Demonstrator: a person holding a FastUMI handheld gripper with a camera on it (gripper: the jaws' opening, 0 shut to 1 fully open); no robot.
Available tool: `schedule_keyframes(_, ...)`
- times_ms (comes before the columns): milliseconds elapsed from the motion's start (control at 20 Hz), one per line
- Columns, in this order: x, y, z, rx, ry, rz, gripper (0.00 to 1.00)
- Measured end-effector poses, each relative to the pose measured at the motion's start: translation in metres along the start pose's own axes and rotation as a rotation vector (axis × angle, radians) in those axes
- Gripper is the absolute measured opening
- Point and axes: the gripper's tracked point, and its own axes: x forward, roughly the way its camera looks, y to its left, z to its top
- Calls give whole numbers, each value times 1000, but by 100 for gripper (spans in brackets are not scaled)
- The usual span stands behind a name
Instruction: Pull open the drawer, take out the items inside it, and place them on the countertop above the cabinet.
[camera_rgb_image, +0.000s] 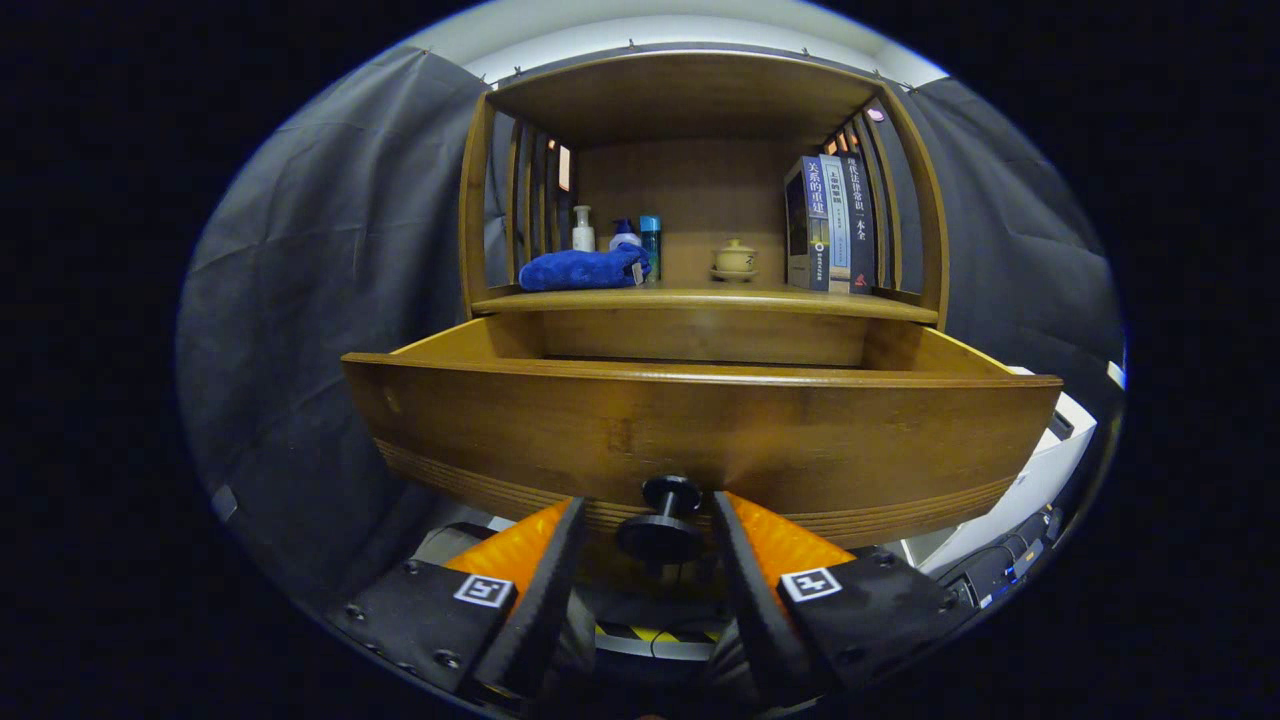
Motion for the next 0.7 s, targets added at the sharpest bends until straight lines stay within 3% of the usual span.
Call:
schedule_keyframes(100, -8, 1, 16, -8, -57, 8, 92)
schedule_keyframes(400, -41, 5, 113, -21, -239, 38, 95)
schedule_keyframes(700, -23, -13, 234, 4, -300, 33, 98)
